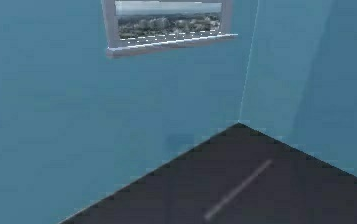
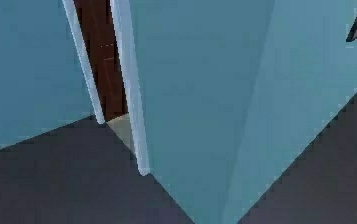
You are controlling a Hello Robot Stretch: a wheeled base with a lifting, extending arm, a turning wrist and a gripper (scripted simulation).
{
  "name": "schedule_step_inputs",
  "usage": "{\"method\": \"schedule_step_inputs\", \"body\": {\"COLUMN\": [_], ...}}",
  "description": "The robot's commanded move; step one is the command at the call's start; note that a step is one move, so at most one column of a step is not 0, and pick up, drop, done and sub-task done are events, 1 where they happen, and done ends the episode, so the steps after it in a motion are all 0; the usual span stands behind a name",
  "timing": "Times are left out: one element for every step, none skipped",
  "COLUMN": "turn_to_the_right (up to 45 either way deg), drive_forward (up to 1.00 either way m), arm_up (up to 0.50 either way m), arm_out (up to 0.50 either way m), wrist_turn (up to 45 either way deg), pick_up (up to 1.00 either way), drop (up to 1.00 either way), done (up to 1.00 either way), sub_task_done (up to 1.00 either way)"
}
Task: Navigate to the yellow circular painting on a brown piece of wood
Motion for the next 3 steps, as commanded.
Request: {"method": "schedule_step_inputs", "body": {"turn_to_the_right": [45.0, 9.0, 0.0], "drive_forward": [0.0, 0.0, 1.0], "arm_up": [0.0, 0.0, 0.0], "arm_out": [0.0, 0.0, 0.0], "wrist_turn": [0.0, 0.0, 0.0], "pick_up": [0.0, 0.0, 0.0], "drop": [0.0, 0.0, 0.0], "done": [0.0, 0.0, 0.0], "sub_task_done": [0.0, 0.0, 0.0]}}
